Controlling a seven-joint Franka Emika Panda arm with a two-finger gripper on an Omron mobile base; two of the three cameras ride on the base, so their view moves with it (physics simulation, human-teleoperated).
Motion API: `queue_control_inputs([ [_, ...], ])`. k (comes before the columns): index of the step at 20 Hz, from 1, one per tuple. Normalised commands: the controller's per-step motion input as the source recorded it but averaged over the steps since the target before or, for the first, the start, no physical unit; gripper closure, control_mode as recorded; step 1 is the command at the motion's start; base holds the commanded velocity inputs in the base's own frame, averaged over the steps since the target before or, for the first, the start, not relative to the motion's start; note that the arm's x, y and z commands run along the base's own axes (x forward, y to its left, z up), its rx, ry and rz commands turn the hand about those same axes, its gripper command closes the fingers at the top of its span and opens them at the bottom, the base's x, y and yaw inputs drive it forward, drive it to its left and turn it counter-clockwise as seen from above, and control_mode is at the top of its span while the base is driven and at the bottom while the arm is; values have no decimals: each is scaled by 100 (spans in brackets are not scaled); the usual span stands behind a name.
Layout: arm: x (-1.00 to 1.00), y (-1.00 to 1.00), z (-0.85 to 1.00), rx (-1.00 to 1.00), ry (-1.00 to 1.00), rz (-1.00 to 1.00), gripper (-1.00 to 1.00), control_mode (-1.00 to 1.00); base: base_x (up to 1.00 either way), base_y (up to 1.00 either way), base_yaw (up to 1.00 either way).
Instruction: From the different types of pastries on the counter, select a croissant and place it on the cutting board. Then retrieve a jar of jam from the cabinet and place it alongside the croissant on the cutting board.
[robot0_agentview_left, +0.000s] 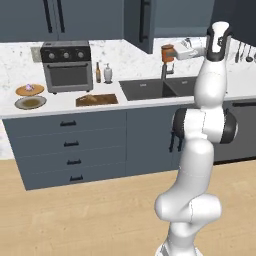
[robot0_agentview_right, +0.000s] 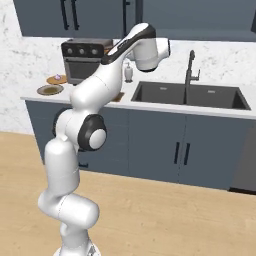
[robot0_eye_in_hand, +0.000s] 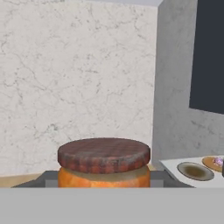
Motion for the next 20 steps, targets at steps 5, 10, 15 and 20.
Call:
queue_control_inputs([
  [5, 0, 0, 0, 0, 0, 0, 100, 100, -22, 54, 0],
  [10, 0, 0, 0, 0, 0, 0, 100, 100, -13, 57, 0],
  [15, 0, 0, 0, 0, 0, 0, 100, 100, -11, 65, -2],
  [20, 0, 0, 0, 0, 0, 0, 100, 100, -5, 72, -2],
])
